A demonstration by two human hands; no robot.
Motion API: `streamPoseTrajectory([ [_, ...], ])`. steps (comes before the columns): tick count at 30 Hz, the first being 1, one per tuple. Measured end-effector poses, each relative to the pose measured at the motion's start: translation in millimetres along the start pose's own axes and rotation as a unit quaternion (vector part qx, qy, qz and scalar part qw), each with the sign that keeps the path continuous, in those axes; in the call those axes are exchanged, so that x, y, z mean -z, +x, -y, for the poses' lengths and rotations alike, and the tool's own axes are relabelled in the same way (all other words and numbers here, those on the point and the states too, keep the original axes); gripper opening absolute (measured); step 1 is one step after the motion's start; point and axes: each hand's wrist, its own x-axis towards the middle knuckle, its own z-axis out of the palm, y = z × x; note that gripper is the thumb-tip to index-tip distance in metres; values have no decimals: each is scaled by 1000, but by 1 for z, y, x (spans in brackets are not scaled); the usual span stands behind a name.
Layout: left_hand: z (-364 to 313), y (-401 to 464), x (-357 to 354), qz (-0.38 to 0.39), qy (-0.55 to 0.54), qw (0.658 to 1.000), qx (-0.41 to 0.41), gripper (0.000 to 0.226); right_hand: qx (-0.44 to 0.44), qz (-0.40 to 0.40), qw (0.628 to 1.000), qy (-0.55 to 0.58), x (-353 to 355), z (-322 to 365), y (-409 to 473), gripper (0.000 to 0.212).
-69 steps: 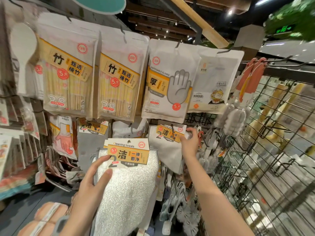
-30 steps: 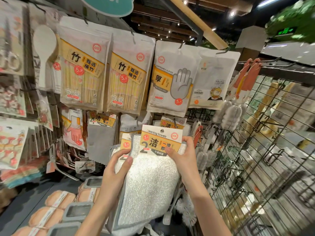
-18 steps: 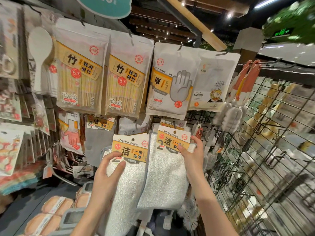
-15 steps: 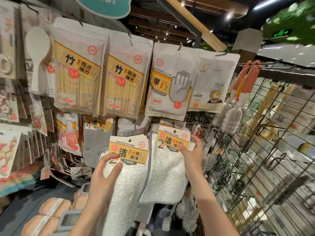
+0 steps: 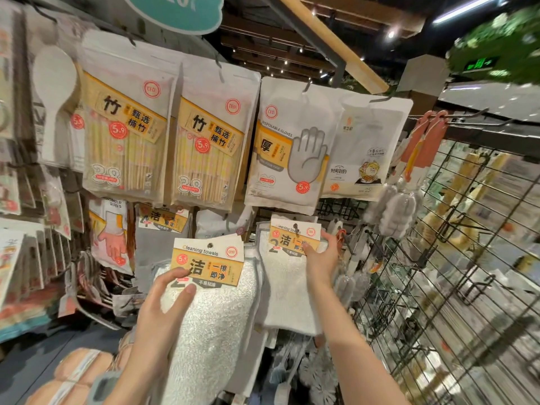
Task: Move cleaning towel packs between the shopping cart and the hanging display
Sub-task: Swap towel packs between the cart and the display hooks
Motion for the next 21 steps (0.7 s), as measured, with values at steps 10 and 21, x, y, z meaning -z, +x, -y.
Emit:
streamPoseTrajectory([
  [10,1,4,3,23,-42,999,14,34,6,5,998,-63,-7,-2,20,42],
  [21,-4,-7,-8,46,-56,997,7,34,31,168,984,-50,19,24,-44,41],
])
